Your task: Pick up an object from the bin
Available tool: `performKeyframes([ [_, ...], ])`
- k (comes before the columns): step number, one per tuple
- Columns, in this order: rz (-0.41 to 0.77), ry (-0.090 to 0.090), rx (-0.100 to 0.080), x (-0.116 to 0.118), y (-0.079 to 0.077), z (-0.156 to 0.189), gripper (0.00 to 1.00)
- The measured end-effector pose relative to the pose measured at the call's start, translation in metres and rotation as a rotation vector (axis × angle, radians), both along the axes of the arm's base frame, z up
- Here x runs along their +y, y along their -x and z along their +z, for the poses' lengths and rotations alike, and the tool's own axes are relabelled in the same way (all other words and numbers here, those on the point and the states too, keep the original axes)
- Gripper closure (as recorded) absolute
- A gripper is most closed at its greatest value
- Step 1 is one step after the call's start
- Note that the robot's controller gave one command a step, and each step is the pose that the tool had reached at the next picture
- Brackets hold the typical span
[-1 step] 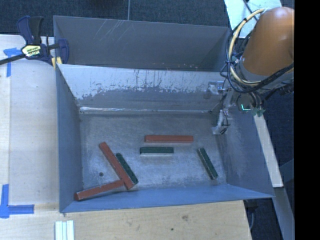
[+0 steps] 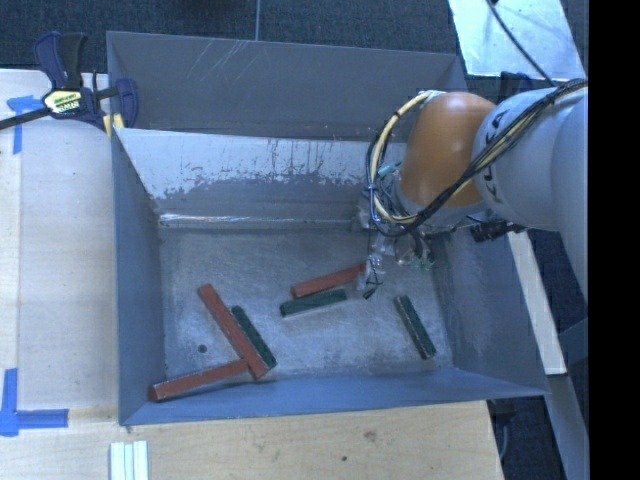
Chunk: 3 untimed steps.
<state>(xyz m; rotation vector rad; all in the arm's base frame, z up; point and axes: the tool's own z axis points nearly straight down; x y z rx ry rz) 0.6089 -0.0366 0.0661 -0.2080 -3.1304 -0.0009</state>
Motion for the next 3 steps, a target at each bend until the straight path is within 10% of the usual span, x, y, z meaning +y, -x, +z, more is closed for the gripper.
performKeyframes([
  [1, 0.001, 0.001, -0.014, 0.0, -0.004, 0.007, 1.0],
  [2, -0.049, 0.001, -0.015, 0.002, -0.008, 0.069, 1.0],
  [3, -0.048, 0.001, -0.008, 0.002, -0.006, 0.065, 0.0],
])
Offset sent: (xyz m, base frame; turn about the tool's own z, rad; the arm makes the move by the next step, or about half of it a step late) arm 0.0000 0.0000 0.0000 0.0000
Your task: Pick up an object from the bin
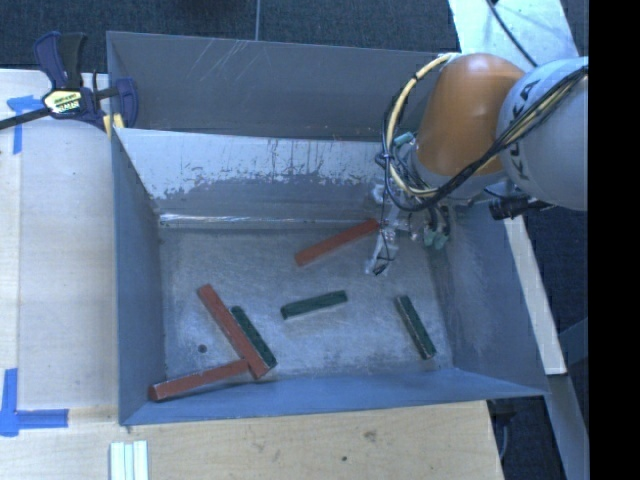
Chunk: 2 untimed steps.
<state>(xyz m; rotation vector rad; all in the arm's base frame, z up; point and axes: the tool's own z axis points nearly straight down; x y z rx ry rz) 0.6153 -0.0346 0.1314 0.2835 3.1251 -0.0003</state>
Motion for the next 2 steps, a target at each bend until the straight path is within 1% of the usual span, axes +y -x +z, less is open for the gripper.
performKeyframes([
  [1, 0.089, -0.001, 0.01, 0.0512, -0.0068, -0.0643, 0.0],
  [2, 0.086, 0.0, -0.001, 0.0493, -0.01, -0.0595, 1.0],
])
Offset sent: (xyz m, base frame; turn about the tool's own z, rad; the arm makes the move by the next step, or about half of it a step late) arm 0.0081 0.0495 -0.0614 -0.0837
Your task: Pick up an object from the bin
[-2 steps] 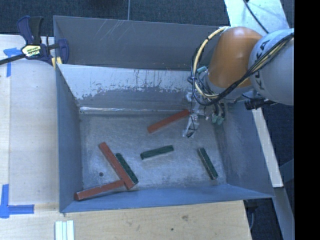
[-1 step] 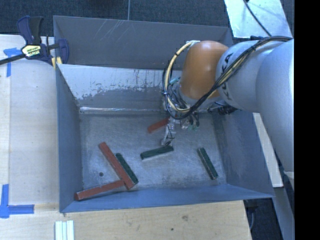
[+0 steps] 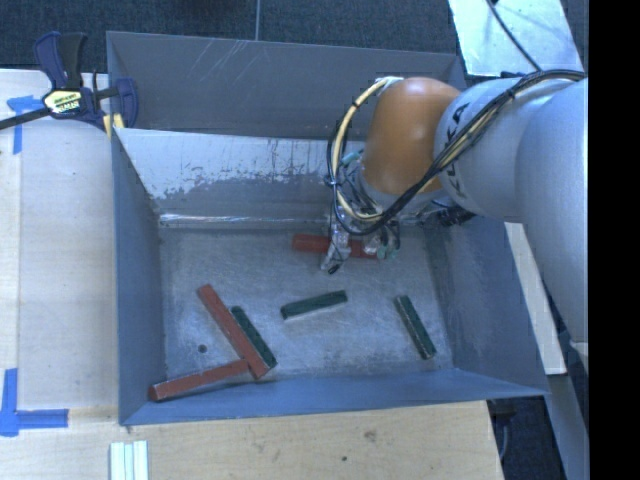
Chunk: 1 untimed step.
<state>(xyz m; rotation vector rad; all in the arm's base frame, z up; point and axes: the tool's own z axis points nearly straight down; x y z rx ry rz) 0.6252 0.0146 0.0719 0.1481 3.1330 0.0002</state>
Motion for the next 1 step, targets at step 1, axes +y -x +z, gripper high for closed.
performKeyframes([
  [1, 0.276, 0.002, -0.001, 0.0081, 0.0128, 0.0002, 1.0],
])
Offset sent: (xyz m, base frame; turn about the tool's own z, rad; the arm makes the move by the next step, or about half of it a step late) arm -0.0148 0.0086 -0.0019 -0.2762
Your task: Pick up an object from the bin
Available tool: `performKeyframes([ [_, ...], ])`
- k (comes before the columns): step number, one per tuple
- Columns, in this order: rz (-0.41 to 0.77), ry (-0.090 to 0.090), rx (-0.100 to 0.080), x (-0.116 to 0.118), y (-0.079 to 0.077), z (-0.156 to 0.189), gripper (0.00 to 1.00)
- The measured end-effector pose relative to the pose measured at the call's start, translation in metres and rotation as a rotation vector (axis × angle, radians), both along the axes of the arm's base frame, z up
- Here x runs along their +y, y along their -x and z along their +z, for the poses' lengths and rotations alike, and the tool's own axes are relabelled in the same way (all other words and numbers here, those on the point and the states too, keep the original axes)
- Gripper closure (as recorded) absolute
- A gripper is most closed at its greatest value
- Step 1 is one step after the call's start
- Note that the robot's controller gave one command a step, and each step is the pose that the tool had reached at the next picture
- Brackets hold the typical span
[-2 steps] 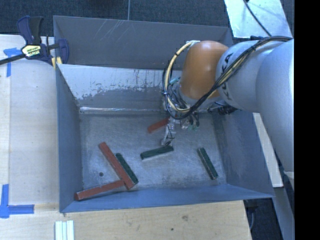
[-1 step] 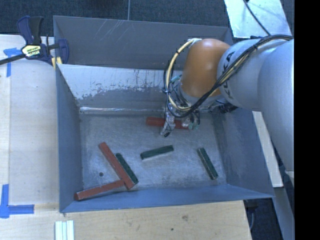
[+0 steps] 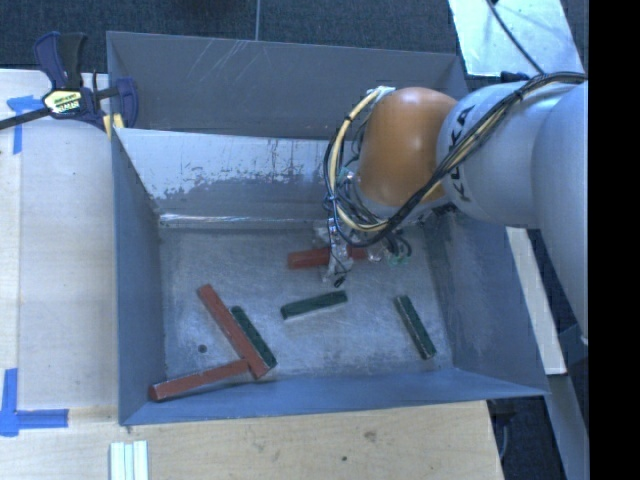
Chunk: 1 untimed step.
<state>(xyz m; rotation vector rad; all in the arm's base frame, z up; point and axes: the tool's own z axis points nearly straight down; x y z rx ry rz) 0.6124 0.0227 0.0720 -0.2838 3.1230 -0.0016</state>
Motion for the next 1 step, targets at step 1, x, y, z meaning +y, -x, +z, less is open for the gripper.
performKeyframes([
  [1, 0.088, 0.0, -0.005, -0.0036, 0.0174, 0.1406, 1.0],
])
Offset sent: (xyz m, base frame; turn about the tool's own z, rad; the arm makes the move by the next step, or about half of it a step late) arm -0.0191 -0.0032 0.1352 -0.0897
